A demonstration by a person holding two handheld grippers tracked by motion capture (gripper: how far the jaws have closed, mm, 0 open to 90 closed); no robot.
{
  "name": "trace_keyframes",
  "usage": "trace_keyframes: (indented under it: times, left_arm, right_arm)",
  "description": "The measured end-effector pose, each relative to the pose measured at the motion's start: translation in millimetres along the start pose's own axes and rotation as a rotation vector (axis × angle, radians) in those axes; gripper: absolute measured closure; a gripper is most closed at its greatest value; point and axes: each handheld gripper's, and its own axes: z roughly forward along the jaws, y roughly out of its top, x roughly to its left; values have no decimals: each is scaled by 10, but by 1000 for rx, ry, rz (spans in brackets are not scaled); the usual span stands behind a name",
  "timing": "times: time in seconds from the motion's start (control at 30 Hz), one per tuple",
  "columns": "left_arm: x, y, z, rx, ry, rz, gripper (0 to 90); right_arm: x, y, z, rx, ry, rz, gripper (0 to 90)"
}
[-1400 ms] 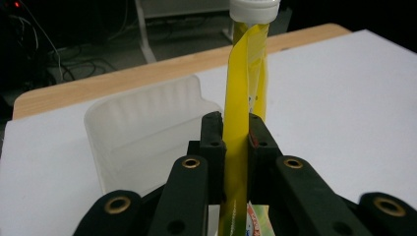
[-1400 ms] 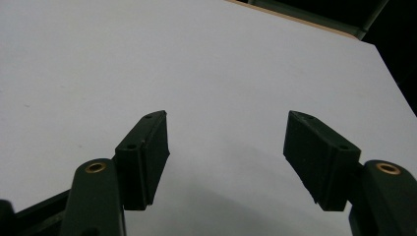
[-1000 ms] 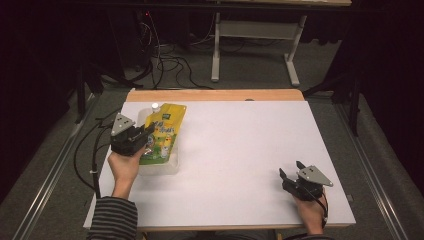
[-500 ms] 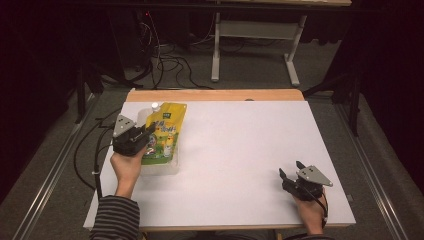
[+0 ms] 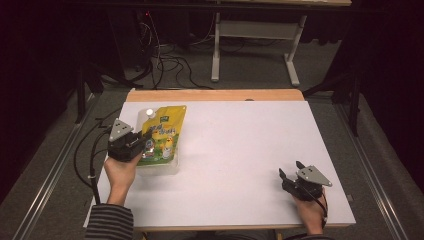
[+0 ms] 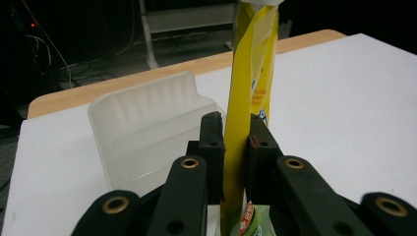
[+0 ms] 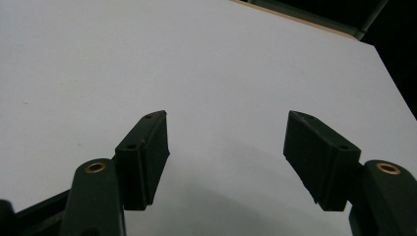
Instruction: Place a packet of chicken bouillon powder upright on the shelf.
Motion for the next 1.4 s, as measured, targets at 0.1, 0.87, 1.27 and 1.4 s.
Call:
trace_keyframes:
  times: [0.1,0.87,1.27,1.4]
  left_arm:
    - [-2,-59,-28,-13,3,-4,813]
    - [85,-418,-166,-38,4,-82,823]
    - [131,-586,-223,-24,11,-111,825]
    - [135,-625,-233,-32,6,-124,821]
  right_arm:
    - [-1,0,0,-1,1,0,340]
    - [4,1,5,3,0,-2,340]
    - [8,2,4,4,-4,-4,340]
    - [8,1,5,2,-3,-4,340]
